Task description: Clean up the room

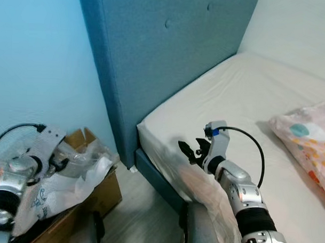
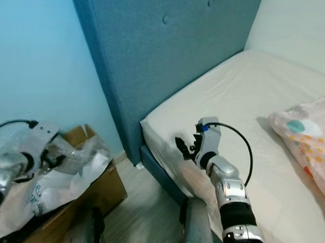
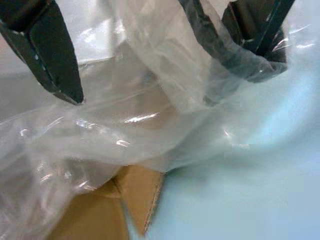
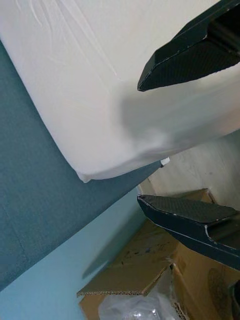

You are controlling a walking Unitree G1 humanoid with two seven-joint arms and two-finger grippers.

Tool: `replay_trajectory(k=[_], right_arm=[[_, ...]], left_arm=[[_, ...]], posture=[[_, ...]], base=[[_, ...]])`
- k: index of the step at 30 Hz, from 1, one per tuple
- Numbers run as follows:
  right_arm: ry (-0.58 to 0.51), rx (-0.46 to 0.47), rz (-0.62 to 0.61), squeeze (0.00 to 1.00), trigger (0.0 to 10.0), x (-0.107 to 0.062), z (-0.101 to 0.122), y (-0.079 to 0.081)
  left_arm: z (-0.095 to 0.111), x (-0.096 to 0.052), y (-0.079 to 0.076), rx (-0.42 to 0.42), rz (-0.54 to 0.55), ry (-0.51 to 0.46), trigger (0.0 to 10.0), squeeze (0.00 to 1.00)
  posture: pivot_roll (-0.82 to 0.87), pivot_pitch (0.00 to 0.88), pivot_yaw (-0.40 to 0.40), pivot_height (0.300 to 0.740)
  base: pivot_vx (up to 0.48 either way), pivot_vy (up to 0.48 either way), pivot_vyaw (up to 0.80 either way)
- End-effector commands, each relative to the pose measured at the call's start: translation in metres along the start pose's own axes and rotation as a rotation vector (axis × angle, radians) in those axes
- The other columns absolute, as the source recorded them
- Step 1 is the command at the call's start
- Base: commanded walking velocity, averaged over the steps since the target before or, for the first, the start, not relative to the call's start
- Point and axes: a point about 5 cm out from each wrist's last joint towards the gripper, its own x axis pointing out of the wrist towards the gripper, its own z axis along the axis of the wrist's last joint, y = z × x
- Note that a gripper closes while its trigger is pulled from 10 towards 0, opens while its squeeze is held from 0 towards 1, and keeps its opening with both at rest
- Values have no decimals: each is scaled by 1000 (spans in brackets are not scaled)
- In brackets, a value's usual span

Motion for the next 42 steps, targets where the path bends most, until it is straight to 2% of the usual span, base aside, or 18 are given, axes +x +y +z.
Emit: replay_trajectory(k=[1, 2, 3, 5, 6, 7, 8, 10, 13, 17, 20, 21, 23, 26, 28, 32, 38, 42], right_arm=[[8, -1, 10, 0, 10000, 2, -4, 1], [8, -1, 10, 0, 10000, 2, -4, 1], [10, -1, 12, 0, 10000, 4, -4, 2], [12, 1, 17, 0, 10000, 5, -5, 3], [12, 1, 17, 0, 10000, 5, -5, 3], [14, 0, 25, 0, 10000, 7, -6, 5], [14, 0, 25, 0, 10000, 7, -6, 5], [17, 2, 36, 0, 10000, 9, -8, 7], [18, 4, 41, 0, 10000, 10, -10, 9], [6, 32, 71, 0, 10000, 11, -12, 14], [-2, 46, 94, 0, 10000, 12, -13, 18], [-10, 66, 148, 0, 10000, 13, -17, 29], [-10, 83, 182, 0, 10000, 14, -21, 37], [-7, 88, 190, 0, 10000, 14, -22, 39], [6, 86, 197, 0, 10000, 15, -27, 43], [12, 85, 199, 0, 10000, 16, -29, 44], [20, 76, 200, 0, 10000, 17, -29, 43], [23, 73, 197, 0, 10000, 17, -30, 42]], left_arm=[[-5, -9, 6, 95, -10, 70, 10000, 0], [-5, -9, 6, 95, -10, 70, 10000, 0], [-8, -15, 9, 163, -24, 113, 10000, 0], [-14, -21, 12, 231, -38, 178, 10000, 0], [-14, -21, 12, 231, -38, 178, 10000, 0], [-24, -29, 16, 295, -52, 264, 10000, 0], [-24, -29, 16, 295, -52, 264, 10000, 0], [-44, -41, 19, 355, -74, 407, 10000, 0], [-53, -50, 21, 353, -73, 481, 10000, 0], [-57, -59, 30, 274, 11, 542, 10000, 0], [-55, -63, 36, 258, 56, 554, 10000, 0], [-47, -72, 50, 260, 142, 554, 10000, 0], [-37, -80, 62, 271, 218, 537, 10000, 0], [-33, -82, 66, 273, 244, 526, 10000, 0], [-26, -91, 75, 292, 275, 523, 10000, 0], [-27, -95, 71, 289, 214, 518, 10000, 0], [-16, -87, 46, 91, 23, 316, 10000, 0], [-27, -85, 35, 84, -47, 352, 10000, 0]], posture=[[-40, 66, -48, 560], [-40, 66, -48, 560], [-33, 61, -50, 560], [-31, 59, -51, 560], [-31, 59, -51, 560], [-29, 53, -53, 560], [-29, 53, -53, 560], [-25, 50, -52, 560], [-26, 47, -52, 560], [-26, 46, -50, 560], [-26, 47, -49, 560], [-20, 49, -51, 560], [-18, 47, -51, 560], [-18, 47, -51, 560], [-10, 46, -54, 560], [-8, 44, -57, 560], [-2, 40, -62, 560], [1, 40, -63, 560]], base=[[0, 0, 0], [0, 0, 0], [0, 0, 0], [0, 0, 0], [0, 0, 0], [0, 0, 0], [0, 0, 0], [0, 0, 0], [0, 0, 0], [0, 0, 0], [0, 0, 0], [0, 0, 0], [0, 0, 0], [0, 0, 0], [0, 0, 0], [0, 0, 0], [0, 0, 0], [0, 0, 0]])
